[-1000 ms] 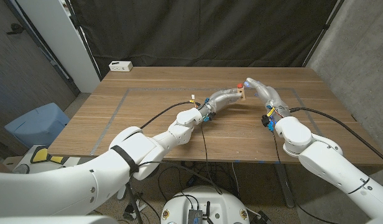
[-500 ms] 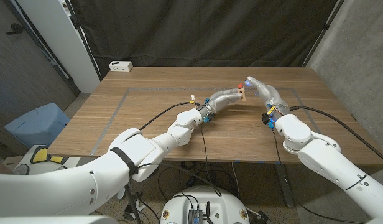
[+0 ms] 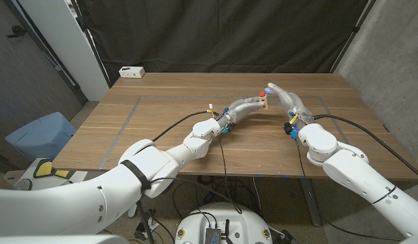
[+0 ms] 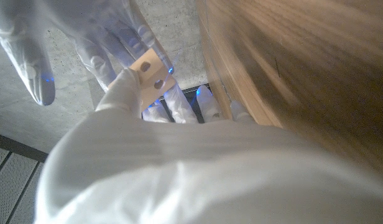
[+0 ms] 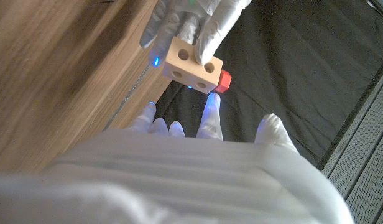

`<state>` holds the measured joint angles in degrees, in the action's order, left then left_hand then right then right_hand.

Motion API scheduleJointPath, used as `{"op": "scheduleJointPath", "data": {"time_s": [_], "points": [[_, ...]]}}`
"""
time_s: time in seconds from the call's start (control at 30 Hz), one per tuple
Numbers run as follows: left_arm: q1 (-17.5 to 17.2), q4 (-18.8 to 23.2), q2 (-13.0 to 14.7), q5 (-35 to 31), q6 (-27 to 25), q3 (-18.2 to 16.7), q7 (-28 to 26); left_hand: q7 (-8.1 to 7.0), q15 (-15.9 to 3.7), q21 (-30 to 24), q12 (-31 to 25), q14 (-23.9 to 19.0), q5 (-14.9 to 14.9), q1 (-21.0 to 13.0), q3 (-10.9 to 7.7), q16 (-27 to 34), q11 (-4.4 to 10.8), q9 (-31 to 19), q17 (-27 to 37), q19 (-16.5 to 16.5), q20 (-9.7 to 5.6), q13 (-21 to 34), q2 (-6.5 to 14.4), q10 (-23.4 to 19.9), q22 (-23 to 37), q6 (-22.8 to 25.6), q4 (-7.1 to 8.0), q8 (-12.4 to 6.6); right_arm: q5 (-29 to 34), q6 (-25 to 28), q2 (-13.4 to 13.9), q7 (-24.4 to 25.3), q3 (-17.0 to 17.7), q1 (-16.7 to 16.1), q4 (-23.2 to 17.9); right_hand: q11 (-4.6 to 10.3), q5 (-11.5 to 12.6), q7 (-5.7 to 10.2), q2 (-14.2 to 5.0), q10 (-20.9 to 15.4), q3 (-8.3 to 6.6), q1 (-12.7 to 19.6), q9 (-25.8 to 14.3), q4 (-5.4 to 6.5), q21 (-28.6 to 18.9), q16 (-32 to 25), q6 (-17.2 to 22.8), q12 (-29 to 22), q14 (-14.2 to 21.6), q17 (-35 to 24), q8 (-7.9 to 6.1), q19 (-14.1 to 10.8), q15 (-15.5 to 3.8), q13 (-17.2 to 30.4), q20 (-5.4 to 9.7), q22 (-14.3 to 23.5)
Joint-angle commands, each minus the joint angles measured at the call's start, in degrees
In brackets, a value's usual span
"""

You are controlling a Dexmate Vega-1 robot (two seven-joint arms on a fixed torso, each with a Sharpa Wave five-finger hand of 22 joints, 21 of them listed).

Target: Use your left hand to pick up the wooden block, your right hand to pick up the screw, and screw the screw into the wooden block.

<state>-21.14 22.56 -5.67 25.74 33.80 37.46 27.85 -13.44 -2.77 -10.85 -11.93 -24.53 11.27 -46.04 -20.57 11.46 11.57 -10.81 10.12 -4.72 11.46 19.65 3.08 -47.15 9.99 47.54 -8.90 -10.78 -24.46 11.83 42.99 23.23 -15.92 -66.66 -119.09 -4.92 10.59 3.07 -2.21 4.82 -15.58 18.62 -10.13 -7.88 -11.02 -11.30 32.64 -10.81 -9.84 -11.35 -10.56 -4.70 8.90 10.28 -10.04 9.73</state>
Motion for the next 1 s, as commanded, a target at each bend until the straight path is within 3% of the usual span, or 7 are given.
{"op": "scheduleJointPath", "data": {"time_s": [0.03,0.37,1.0], "points": [[0.71,-0.81,-0.39,-0.18,-1.18,0.08,-0.38,0.68,-1.62,-0.43,-0.44,-0.22,0.25,-0.12,-0.20,0.13,-0.07,-0.23,0.19,0.04,0.26,0.02,0.51,-0.19,0.25,1.59,0.23,-0.47,-0.06,0.11,0.01,-0.97,-1.24,1.56,0.77,-0.04,-0.15,-0.10,0.07,0.30,0.25,-0.86,-0.03,0.05,0.19,-0.28,-0.15,-0.01,-0.67,-0.08,0.13,0.04,0.39,0.06,-0.30,0.10],[0.94,-1.10,-0.39,-0.02,-1.90,-0.16,-0.53,0.67,-1.66,-0.42,-0.48,-0.12,0.26,-0.01,-0.29,0.09,-0.19,-0.23,0.21,0.06,0.26,0.09,0.58,-0.24,0.25,1.48,0.27,-0.42,-0.13,0.68,-0.34,-1.69,-2.59,3.32,1.59,-0.06,-0.35,-0.19,0.08,0.31,0.52,-1.56,-0.03,0.40,0.23,-0.33,0.12,-0.02,-0.74,-0.19,0.03,0.21,0.34,0.06,-0.33,0.11],[1.88,-1.70,-0.49,-0.14,-4.52,-0.14,-1.30,0.68,-1.58,-0.43,-0.45,-0.23,0.26,0.12,-0.39,0.14,-0.16,-0.23,0.23,0.07,0.36,0.07,0.62,-0.21,0.25,1.35,0.29,-0.35,-0.27,1.62,-0.27,-0.99,-3.05,3.63,1.43,-0.10,-0.49,-0.21,-0.04,0.25,0.84,-2.51,-0.04,0.86,0.21,-0.40,0.34,-0.06,-0.79,-0.30,-0.02,0.32,0.30,0.06,-0.34,0.12]]}}
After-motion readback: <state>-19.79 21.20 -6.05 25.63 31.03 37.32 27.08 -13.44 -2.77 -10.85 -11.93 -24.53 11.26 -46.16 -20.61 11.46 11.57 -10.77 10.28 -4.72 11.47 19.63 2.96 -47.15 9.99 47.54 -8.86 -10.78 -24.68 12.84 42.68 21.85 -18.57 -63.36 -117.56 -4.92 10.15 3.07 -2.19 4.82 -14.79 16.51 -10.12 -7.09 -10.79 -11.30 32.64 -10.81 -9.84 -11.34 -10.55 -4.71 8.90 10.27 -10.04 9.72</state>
